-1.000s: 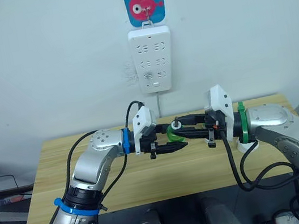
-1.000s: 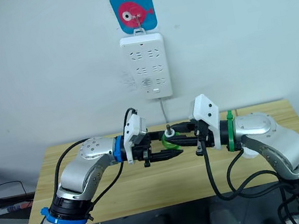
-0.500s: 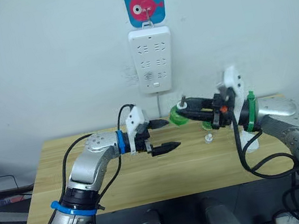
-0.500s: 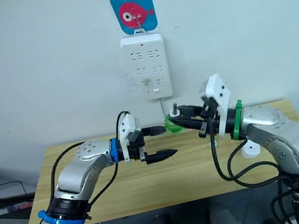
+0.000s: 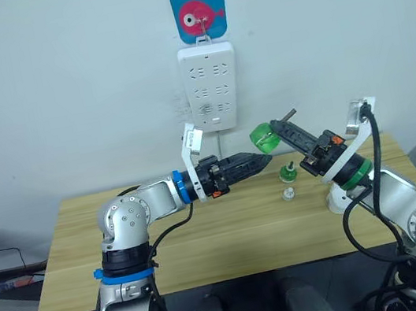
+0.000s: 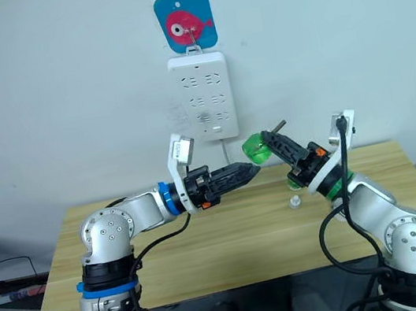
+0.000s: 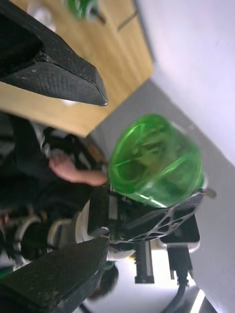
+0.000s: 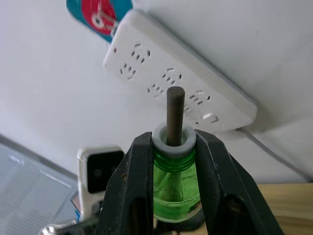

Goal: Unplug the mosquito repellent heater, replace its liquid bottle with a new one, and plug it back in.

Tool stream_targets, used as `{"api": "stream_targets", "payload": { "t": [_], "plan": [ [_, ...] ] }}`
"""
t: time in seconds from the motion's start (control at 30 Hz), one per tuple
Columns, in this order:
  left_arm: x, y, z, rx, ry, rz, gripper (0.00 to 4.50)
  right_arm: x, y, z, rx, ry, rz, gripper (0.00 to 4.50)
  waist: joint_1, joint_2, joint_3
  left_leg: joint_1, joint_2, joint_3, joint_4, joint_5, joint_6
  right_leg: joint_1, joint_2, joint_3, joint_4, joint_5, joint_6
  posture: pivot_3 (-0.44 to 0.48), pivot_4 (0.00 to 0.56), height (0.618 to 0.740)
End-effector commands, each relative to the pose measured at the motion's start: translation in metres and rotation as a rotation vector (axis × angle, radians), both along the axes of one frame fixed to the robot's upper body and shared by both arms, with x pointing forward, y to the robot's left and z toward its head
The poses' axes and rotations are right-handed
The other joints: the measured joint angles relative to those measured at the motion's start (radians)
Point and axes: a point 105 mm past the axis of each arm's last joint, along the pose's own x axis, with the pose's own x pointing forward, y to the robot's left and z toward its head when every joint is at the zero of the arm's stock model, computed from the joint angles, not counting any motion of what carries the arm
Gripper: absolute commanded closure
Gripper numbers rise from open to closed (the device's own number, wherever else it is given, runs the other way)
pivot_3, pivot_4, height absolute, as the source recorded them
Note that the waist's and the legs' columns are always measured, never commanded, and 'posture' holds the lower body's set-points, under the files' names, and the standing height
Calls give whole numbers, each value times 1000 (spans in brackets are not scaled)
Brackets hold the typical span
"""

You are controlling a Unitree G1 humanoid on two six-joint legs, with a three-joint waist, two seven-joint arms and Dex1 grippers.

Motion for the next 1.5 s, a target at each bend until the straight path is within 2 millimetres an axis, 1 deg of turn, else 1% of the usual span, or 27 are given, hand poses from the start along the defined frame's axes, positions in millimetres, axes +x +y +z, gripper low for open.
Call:
{"api": "stream_targets", "payload": {
  "t": [0.03, 0.2, 0.4, 0.53, 0.73, 1.07, 1.37, 1.5],
  "plan": [
    [8, -4, 12, -44, -1, 56, 0, -8, 1, 20, 103, -22, 12, 3697, 0, 0, -3, 0, 0, 0, 0, 0, 0, 0, 0, 0, 0, 0, 0, -52, 142, 732],
    [12, -7, 23, -157, 85, 97, 0, -5, -2, 23, 177, 22, -15, 3697, 0, 0, -5, 0, 0, 0, 0, 0, 0, 0, 0, 0, 0, 0, 0, -55, 140, 732],
    [10, -7, 29, -225, 168, 85, 0, -4, 0, 22, 185, 40, -15, 3697, 0, 0, -6, 0, 0, 1, 0, 0, 0, 0, 1, 1, 0, 0, 0, -56, 138, 732],
    [6, -10, 34, -229, 168, 54, 0, -5, 1, 22, 180, 41, -6, 3697, 0, 0, -6, 0, 0, 1, 0, 0, 0, 0, 1, 1, 0, 0, 0, -55, 139, 732],
    [10, -13, 41, -257, 171, 57, 0, -6, 2, 20, 180, 43, 5, 3697, 1, 0, -9, 0, 0, 1, 0, 0, 0, 0, 1, 1, 0, 0, 0, -56, 137, 732],
    [6, -11, 39, -241, 155, 47, 0, -6, 1, 21, 190, 45, 15, 3697, 2, 1, -9, 0, 0, 1, 0, 0, 0, 0, 1, 1, 0, 0, 0, -50, 135, 732],
    [6, -11, 40, -295, 206, 36, 0, -6, 1, 20, 198, 49, 23, 3697, 2, 1, -10, 0, 0, 1, 0, 0, 0, 0, 1, 1, 0, 0, 0, -50, 133, 732],
    [5, -11, 38, -292, 212, 29, 0, -7, 2, 21, 201, 47, 30, 3697, 2, 1, -10, 0, 0, 1, 0, 0, 0, 0, 1, 1, 0, 0, 0, -49, 134, 732]
  ]
}}
